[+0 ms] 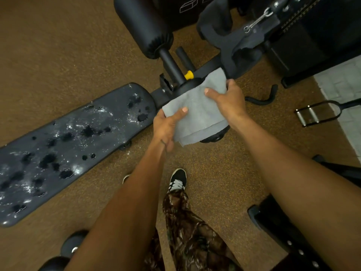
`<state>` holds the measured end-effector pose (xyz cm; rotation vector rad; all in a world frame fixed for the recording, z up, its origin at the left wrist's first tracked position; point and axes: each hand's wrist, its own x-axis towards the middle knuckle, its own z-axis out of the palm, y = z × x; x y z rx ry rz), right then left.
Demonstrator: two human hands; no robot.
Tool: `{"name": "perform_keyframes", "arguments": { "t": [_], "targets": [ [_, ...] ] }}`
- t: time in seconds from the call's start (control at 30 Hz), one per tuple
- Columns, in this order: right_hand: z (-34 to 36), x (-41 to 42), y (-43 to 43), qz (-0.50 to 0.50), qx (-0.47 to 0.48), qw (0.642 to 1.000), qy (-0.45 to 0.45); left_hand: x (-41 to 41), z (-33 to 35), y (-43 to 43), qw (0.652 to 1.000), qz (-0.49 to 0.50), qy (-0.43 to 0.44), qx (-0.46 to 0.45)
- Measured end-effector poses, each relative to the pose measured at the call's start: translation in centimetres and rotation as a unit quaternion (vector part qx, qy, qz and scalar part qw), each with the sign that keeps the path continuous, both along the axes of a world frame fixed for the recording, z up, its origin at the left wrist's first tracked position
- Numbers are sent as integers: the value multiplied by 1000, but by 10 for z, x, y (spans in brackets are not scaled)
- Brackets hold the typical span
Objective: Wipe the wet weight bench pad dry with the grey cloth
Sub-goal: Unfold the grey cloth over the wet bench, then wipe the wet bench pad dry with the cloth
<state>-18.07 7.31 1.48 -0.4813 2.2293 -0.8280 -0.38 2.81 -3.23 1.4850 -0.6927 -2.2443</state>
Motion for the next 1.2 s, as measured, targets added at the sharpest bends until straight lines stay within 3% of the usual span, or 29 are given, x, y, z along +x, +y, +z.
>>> {"name": "perform_keyframes", "arguments": {
  "t": [0.17, 0.37, 0.57, 0.7, 0.8, 0.9, 1.0, 1.07, 1.2],
  "targets": [
    [19, 23, 7, -43, -45, 998, -23, 18, 19, -7, 999, -5, 9, -41],
    [26, 64, 12, -21, -29, 999, 27, 44, 31, -9, 982, -9, -115, -149],
    [30, 134, 4, 53, -9, 994, 94, 87, 53, -17, 980, -46, -101, -165],
    [27, 185, -5, 113, -75, 991, -7, 109, 83, -28, 988, -86, -22, -128],
    [15, 212, -17, 126, -124, 978, -110, 130, 86, -42, 988, -115, -22, -105],
    [3, 228, -30, 171, -103, 974, -106, 154, 83, -56, 982, -158, -37, -96],
    [-10, 237, -42, 115, -84, 987, -73, 172, 74, -69, 961, -226, -57, -147],
    [-16, 242, -51, 23, -100, 987, -123, 183, 67, -79, 937, -267, -71, -213],
    [-25, 235, -68, -59, -93, 986, -126, 201, 47, -98, 855, -345, -204, -328]
  ]
}}
